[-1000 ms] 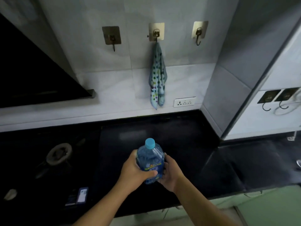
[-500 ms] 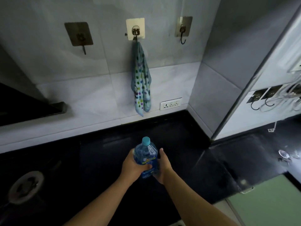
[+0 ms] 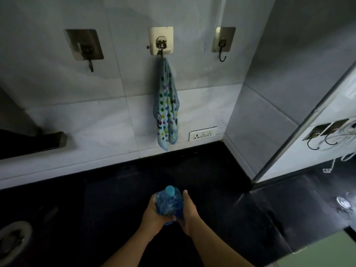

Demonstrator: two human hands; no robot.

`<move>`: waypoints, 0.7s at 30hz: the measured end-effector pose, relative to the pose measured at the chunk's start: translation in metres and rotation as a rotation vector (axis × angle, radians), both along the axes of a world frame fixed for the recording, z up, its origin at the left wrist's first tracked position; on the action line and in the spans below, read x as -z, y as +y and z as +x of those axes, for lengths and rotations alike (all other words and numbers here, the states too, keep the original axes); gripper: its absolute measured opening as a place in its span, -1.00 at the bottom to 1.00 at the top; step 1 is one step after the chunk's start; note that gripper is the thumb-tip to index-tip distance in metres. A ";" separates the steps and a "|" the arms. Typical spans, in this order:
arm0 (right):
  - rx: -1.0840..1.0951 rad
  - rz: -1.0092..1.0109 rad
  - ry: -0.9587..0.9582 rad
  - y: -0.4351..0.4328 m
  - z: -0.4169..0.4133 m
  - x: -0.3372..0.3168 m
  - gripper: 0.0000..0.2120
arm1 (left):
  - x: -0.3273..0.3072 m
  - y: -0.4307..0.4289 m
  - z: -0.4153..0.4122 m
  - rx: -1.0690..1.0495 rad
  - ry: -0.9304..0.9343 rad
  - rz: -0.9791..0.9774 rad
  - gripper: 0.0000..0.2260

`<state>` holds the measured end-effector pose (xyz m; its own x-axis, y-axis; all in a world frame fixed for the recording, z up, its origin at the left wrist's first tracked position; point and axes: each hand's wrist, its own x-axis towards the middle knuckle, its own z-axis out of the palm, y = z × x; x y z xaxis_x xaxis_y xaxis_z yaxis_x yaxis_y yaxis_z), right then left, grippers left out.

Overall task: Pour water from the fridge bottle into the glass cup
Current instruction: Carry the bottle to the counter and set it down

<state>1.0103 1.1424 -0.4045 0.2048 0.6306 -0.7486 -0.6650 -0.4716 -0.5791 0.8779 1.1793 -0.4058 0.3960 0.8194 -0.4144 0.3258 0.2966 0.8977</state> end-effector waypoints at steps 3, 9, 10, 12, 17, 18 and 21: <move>0.005 -0.021 -0.038 0.001 -0.001 0.001 -0.43 | 0.000 0.001 -0.001 0.027 0.016 -0.004 -0.22; -0.103 -0.106 -0.116 -0.011 0.004 -0.019 -0.56 | -0.008 -0.007 -0.008 0.049 0.146 0.005 -0.24; -0.144 -0.120 -0.169 -0.015 0.006 -0.024 -0.59 | -0.006 -0.012 -0.013 0.050 0.205 0.005 -0.24; -0.239 -0.135 -0.288 -0.026 0.010 -0.033 -0.65 | -0.004 -0.029 -0.022 0.114 0.347 -0.015 -0.22; -0.755 -0.210 -1.050 -0.073 0.022 -0.023 -0.63 | 0.002 -0.070 -0.038 0.306 0.701 0.082 -0.16; -0.850 -0.227 -1.146 -0.085 0.026 -0.020 -0.59 | 0.006 -0.076 -0.041 0.302 0.733 0.096 -0.16; -1.052 -0.263 -1.262 -0.128 0.042 -0.007 -0.50 | 0.013 -0.095 -0.046 0.352 0.819 0.141 -0.18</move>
<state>1.0525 1.0141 -0.3977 0.3192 0.7683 -0.5548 0.7795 -0.5458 -0.3074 0.8315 1.0841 -0.4190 0.2585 0.7709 -0.5821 0.9304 -0.0365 0.3648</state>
